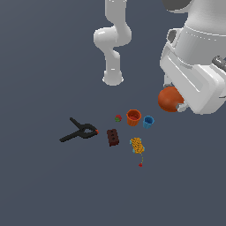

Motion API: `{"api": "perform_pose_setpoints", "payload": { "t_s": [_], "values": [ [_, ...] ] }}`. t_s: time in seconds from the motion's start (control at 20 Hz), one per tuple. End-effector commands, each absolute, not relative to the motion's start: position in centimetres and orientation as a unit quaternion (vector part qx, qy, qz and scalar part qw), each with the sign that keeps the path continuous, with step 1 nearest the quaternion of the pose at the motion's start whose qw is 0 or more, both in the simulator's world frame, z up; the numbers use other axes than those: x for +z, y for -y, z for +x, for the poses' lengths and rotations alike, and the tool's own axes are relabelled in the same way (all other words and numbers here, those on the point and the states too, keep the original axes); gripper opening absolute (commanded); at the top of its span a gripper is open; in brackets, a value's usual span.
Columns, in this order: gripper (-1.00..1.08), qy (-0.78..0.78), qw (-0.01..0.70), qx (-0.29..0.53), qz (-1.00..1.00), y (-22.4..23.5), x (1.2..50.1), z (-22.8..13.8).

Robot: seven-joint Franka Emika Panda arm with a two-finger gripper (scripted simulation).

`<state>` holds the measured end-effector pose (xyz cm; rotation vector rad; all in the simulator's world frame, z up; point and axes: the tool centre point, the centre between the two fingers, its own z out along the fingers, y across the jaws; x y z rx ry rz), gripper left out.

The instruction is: Pick up a designated object from a clutter of objects.

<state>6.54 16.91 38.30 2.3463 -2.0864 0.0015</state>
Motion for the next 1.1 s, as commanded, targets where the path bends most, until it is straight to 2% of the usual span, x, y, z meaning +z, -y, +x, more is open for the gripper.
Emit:
{"api": "perform_pose_setpoints", "payload": {
  "t_s": [0.0, 0.5, 1.05],
  "values": [
    [-1.0, 0.665, 0.0, 0.001, 0.747, -18.6, 40.1, 6.6],
    [-1.0, 0.665, 0.0, 0.0, 0.747, -22.6, 44.1, 6.8],
    [-1.0, 0.665, 0.0, 0.0, 0.747, -23.6, 45.1, 7.0]
  ]
}}
